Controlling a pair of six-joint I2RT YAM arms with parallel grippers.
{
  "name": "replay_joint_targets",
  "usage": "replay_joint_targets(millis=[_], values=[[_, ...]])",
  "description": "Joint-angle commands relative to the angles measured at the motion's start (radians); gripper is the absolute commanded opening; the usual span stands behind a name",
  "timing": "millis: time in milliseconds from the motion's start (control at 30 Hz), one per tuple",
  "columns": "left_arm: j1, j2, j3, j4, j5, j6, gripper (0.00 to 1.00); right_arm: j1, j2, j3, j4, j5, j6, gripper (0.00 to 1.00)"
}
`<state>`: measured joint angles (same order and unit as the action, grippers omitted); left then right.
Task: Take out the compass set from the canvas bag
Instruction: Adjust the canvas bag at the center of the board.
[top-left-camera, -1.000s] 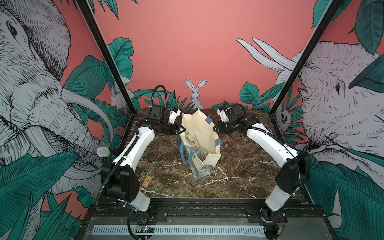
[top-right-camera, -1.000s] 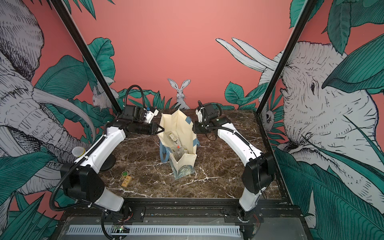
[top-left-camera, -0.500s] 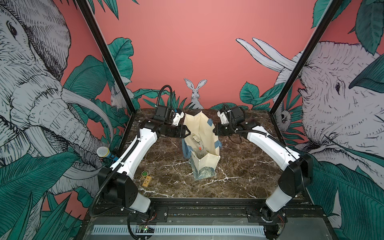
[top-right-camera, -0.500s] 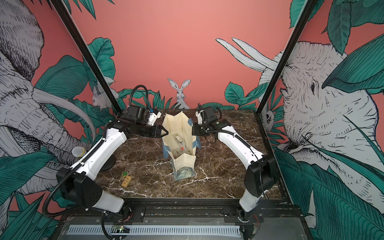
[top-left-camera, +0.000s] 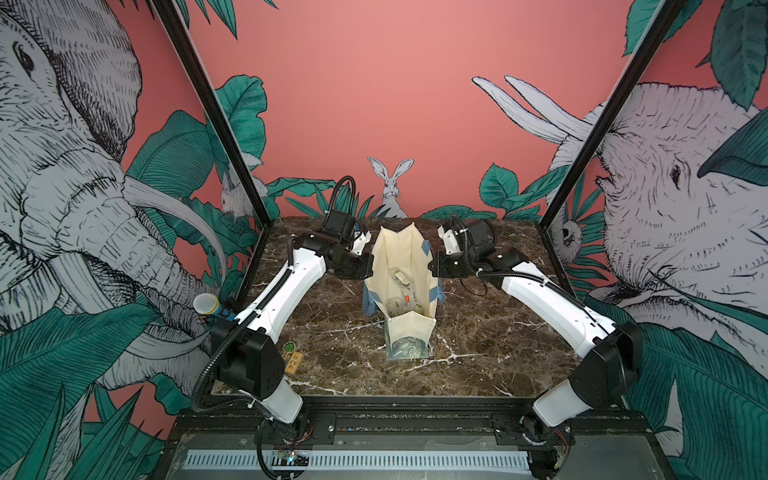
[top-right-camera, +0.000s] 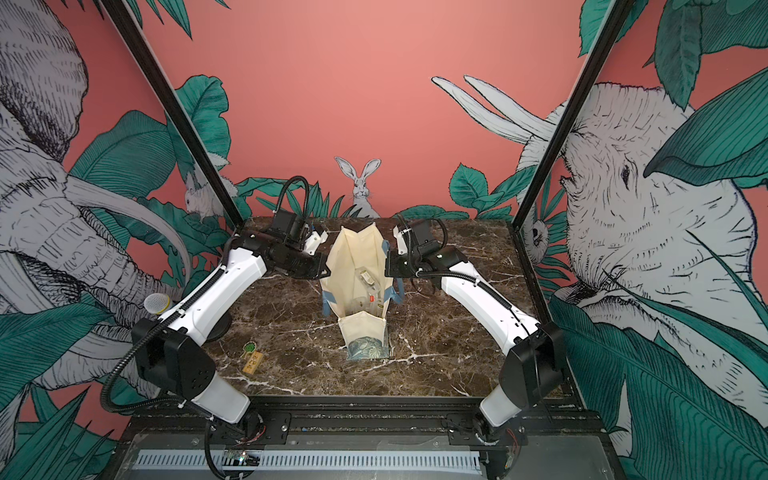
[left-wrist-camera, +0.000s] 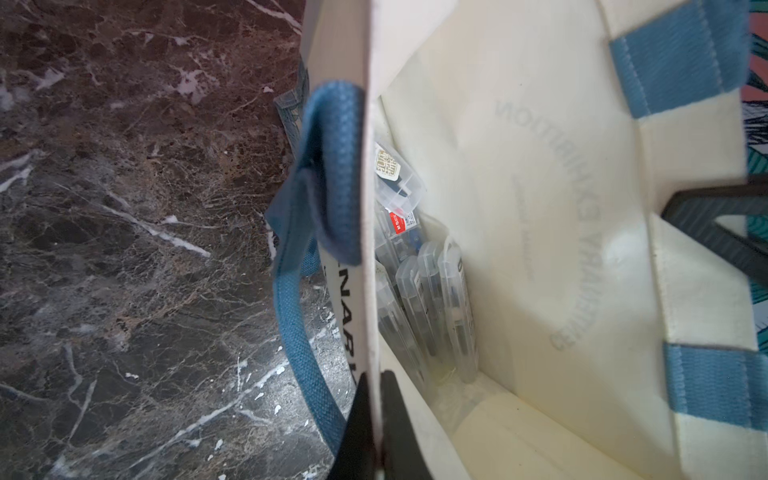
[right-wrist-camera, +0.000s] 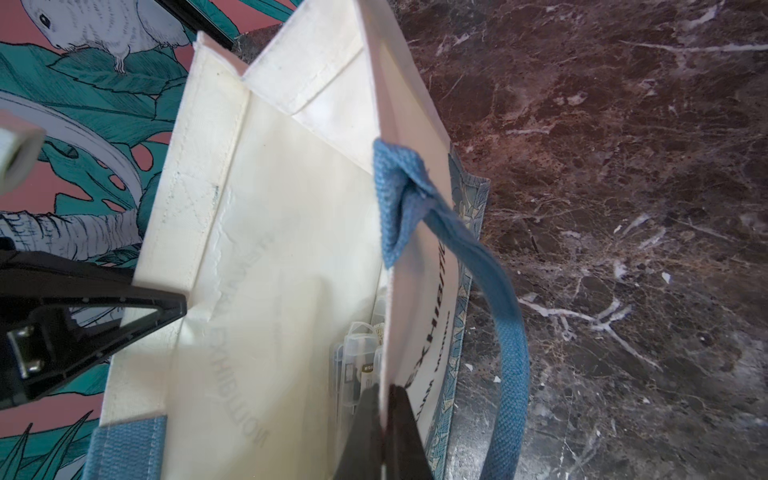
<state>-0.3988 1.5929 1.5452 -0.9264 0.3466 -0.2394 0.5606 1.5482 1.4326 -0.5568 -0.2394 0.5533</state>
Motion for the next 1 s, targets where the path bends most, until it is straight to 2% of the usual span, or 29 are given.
replay_joint_targets(millis=[0, 133, 167, 233, 267, 333, 433, 533, 633, 800, 967], values=[[-0.005, -0.031, 0.052, -0.025, -0.013, 0.014, 0.00, 0.005, -0.070, -0.012, 0.058, 0.014, 0.010, 0.00], [-0.005, -0.009, 0.118, -0.030, 0.015, 0.052, 0.00, 0.005, -0.120, -0.048, 0.060, 0.013, -0.001, 0.03], [-0.005, -0.001, 0.142, -0.035, 0.028, 0.062, 0.00, 0.005, -0.130, -0.054, 0.057, 0.012, -0.010, 0.09], [-0.008, 0.022, 0.199, -0.050, 0.066, 0.083, 0.00, 0.005, -0.151, -0.055, 0.029, 0.013, -0.066, 0.33], [-0.015, 0.034, 0.228, -0.062, 0.081, 0.097, 0.00, 0.006, -0.158, -0.045, 0.000, 0.020, -0.120, 0.41], [-0.041, 0.064, 0.305, -0.120, 0.097, 0.149, 0.00, 0.004, -0.183, -0.011, -0.073, 0.024, -0.360, 0.56], [-0.085, 0.107, 0.402, -0.220, 0.073, 0.229, 0.00, 0.004, -0.237, 0.015, -0.136, 0.067, -0.699, 0.69], [-0.104, 0.135, 0.452, -0.282, 0.065, 0.265, 0.00, 0.002, -0.276, 0.007, -0.078, 0.110, -0.934, 0.71], [-0.118, 0.140, 0.464, -0.306, 0.079, 0.293, 0.00, 0.001, -0.271, -0.029, 0.041, 0.064, -1.092, 0.77], [-0.127, 0.133, 0.475, -0.322, 0.107, 0.317, 0.00, -0.039, -0.129, 0.017, 0.116, -0.054, -1.219, 0.81], [-0.130, 0.116, 0.462, -0.325, 0.118, 0.329, 0.00, -0.071, 0.043, 0.089, 0.110, -0.131, -1.239, 0.77]])
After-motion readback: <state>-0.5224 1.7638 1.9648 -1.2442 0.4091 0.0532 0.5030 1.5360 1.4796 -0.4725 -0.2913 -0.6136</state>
